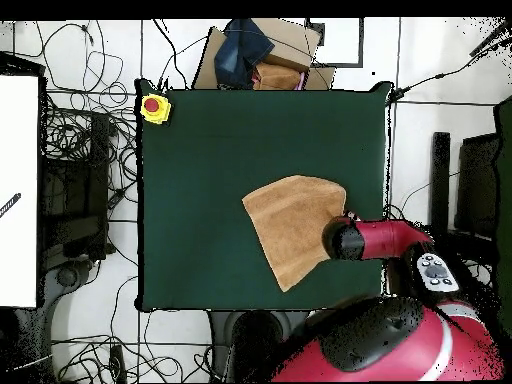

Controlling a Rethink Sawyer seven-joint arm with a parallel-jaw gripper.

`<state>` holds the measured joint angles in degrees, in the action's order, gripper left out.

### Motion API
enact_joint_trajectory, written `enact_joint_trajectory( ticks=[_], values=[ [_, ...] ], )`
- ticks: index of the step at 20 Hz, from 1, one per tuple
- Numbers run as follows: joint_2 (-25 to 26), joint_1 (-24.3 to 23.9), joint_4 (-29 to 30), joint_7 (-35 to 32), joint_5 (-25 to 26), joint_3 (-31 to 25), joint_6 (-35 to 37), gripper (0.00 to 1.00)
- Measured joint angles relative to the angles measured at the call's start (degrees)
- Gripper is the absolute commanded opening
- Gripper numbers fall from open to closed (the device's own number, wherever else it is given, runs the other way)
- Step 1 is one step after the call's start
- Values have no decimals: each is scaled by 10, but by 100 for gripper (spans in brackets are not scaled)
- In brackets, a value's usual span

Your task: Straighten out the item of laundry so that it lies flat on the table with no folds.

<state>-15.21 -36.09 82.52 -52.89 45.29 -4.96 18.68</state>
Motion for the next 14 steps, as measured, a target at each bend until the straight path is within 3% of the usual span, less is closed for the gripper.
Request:
enact_joint_trajectory(
  ticks=[5,14],
  values=[
    [22,92,-28,-48,-2,93,-52,0],
    [64,193,-62,-155,-27,205,-76,0]
  ],
)
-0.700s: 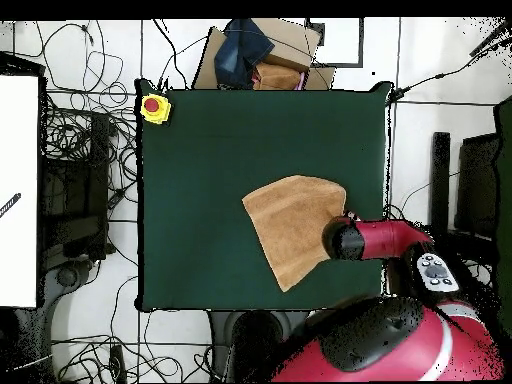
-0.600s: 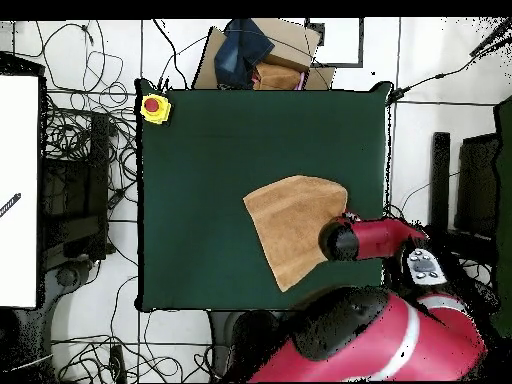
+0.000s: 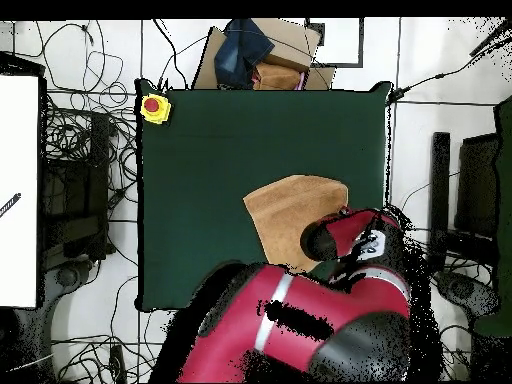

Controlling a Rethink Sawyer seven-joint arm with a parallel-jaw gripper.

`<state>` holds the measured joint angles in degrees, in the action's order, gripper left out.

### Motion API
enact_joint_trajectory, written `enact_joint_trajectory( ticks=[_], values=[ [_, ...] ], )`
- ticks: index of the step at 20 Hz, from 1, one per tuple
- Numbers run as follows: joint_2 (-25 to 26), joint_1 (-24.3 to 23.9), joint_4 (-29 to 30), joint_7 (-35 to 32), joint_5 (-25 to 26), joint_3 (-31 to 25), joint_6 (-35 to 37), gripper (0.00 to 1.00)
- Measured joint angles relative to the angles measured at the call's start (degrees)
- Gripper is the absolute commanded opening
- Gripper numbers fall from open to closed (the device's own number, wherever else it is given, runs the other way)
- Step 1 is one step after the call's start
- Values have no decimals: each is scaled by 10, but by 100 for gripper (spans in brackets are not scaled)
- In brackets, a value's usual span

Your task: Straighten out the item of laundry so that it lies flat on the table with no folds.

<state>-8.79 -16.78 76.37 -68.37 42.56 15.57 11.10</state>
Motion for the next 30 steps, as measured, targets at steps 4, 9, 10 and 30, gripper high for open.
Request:
enact_joint_trajectory(
  ticks=[4,9,10,30],
  values=[
    [29,31,-14,-46,-16,46,0,0],
    [54,54,-20,-84,-26,88,0,0],
    [61,60,-20,-91,-29,100,-1,0],
    [164,80,-47,-149,-101,196,-50,0]
  ],
)
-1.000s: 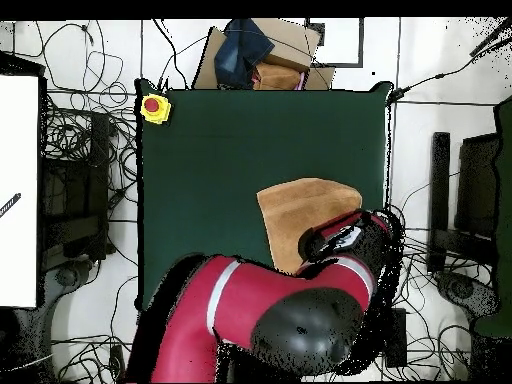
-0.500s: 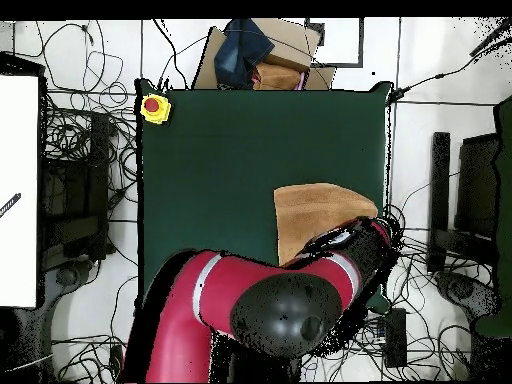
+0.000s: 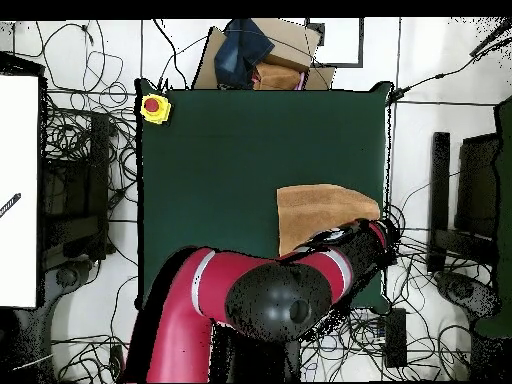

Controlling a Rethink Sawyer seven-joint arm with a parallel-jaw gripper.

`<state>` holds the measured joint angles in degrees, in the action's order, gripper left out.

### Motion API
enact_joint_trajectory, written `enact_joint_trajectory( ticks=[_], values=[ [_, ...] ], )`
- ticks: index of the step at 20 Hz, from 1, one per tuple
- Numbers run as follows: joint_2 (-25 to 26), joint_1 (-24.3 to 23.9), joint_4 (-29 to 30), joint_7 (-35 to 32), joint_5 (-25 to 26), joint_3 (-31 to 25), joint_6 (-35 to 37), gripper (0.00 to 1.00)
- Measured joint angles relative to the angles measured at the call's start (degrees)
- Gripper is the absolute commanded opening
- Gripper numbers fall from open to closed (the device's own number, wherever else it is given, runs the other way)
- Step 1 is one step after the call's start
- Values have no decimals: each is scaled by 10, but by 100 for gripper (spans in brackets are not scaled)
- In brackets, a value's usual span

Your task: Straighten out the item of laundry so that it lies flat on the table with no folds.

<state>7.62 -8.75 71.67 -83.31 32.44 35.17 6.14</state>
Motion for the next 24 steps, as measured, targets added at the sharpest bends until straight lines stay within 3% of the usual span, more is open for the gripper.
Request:
enact_joint_trajectory(
  ticks=[7,24],
  values=[
    [-5,-30,0,0,0,-7,-46,0],
    [-21,-45,0,0,0,-26,-48,0]
  ],
)
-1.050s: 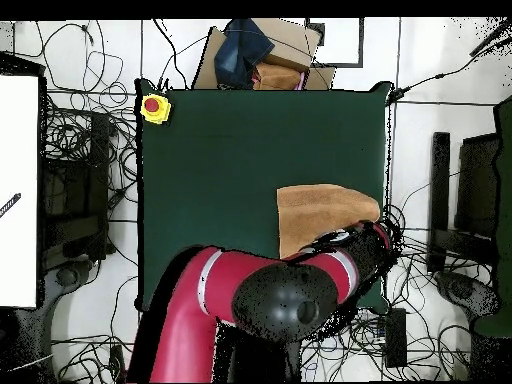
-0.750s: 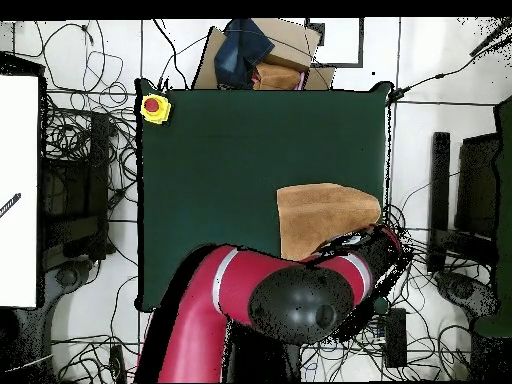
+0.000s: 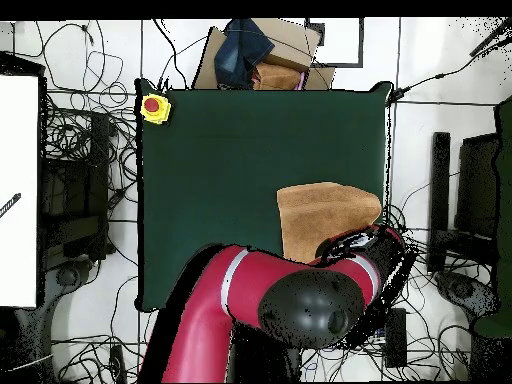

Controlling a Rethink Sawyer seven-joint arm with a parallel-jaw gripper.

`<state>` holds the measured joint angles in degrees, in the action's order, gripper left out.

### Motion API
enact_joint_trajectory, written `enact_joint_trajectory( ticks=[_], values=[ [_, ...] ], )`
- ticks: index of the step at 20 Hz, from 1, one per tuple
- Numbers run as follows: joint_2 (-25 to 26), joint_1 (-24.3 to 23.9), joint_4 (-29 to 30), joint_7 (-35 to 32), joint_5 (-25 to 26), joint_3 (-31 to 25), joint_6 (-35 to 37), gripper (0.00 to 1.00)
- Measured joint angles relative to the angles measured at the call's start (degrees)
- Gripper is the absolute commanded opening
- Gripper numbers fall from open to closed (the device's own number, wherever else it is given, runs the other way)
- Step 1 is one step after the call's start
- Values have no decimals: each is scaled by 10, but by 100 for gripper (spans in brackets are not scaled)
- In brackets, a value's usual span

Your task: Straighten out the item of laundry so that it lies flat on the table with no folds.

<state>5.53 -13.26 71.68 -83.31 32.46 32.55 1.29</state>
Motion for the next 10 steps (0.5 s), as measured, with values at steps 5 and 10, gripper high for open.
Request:
enact_joint_trajectory(
  ticks=[5,10],
  values=[
    [0,0,0,0,0,-3,0,0],
    [0,-1,0,0,0,-3,0,0]
  ],
)
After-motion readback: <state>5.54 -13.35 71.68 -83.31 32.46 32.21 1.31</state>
